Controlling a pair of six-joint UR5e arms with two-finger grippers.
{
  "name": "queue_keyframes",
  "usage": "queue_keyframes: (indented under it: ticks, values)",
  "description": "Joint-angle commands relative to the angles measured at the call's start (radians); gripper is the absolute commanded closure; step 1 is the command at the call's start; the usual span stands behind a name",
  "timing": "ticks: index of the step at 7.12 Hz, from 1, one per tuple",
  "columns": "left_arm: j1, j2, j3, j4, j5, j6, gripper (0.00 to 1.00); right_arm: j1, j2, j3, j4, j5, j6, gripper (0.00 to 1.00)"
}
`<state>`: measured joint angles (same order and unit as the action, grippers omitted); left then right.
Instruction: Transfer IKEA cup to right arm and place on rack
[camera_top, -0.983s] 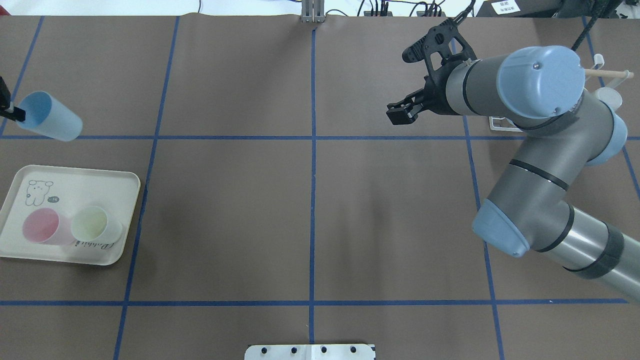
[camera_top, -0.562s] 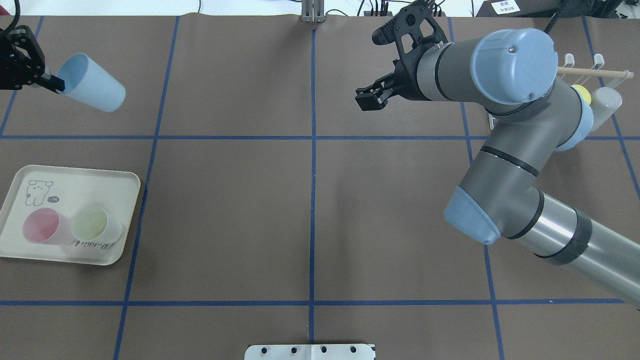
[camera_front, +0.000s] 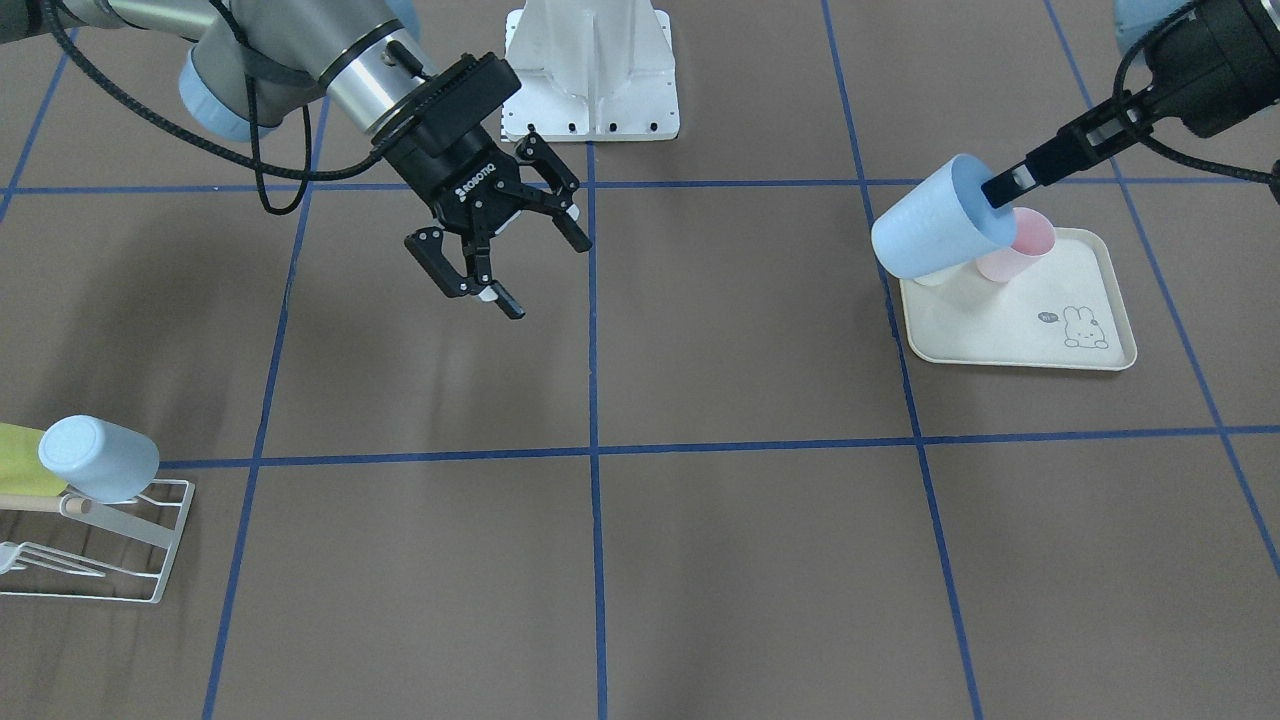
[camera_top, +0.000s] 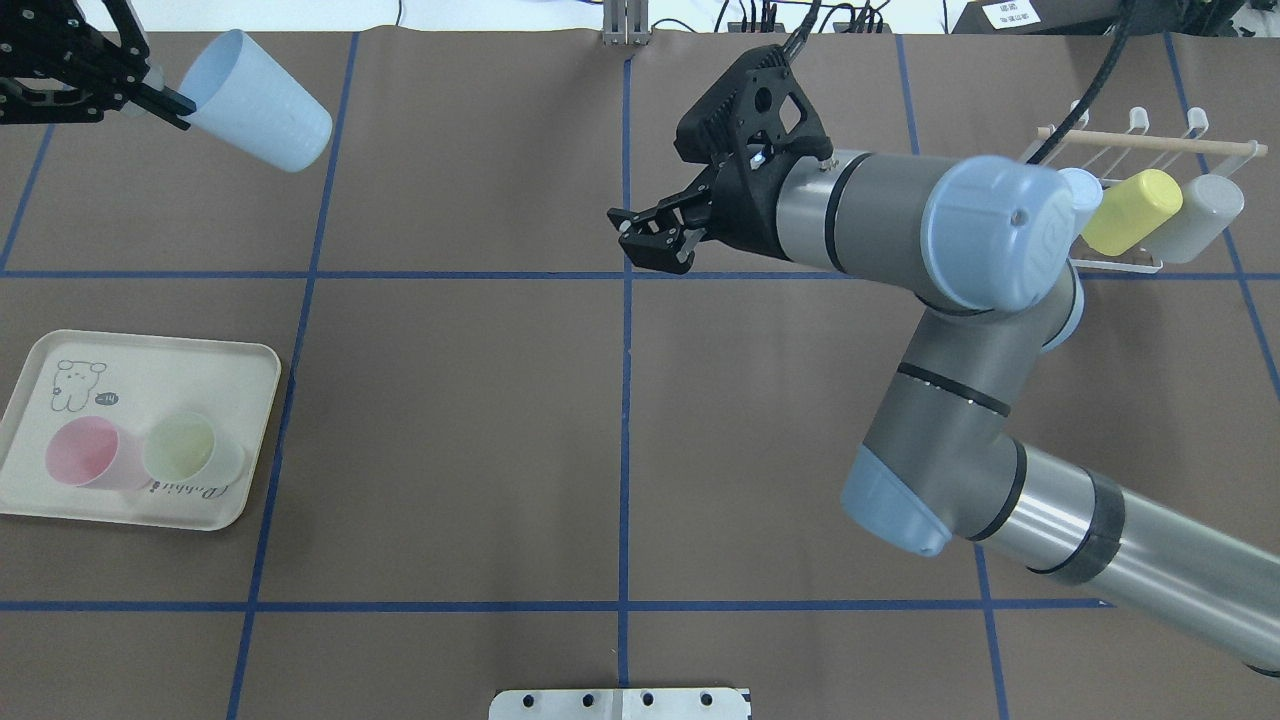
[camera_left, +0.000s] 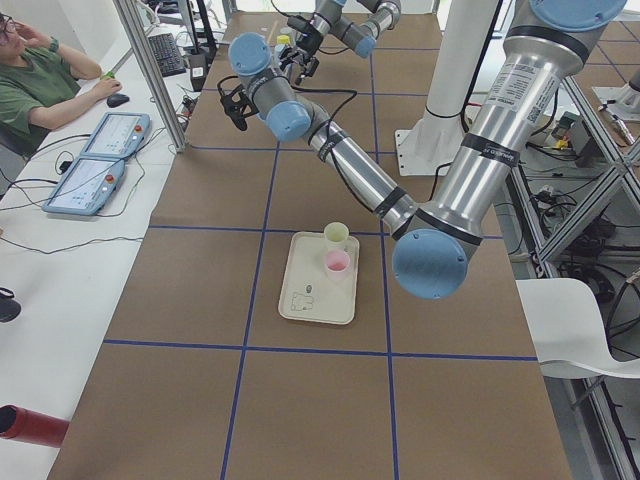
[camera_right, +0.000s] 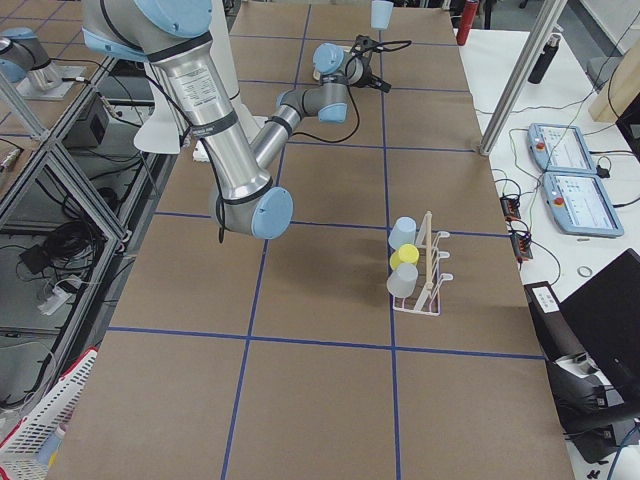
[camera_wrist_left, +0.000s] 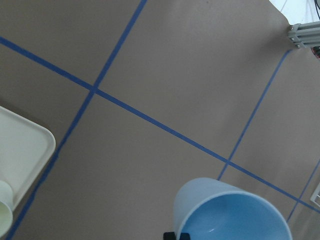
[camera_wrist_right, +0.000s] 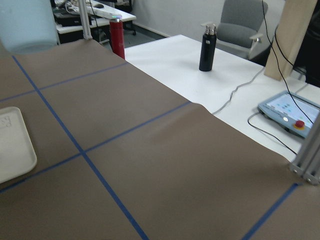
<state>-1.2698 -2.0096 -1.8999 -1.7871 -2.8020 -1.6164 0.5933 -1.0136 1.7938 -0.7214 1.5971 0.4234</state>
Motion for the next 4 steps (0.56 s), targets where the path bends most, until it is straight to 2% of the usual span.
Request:
queue_keyframes:
  ticks: [1,4]
  values:
    - [0.013,-0.032,0.01,0.0,-0.095,-0.033,1.0,-0.088,0.0,-0.033,0.196,-0.097,-0.11,0.05]
    - [0.07,-0.078,0.013,-0.003,-0.119,-0.036,1.0,-0.125,0.027,-0.019,0.198,-0.149,-0.12,0.05]
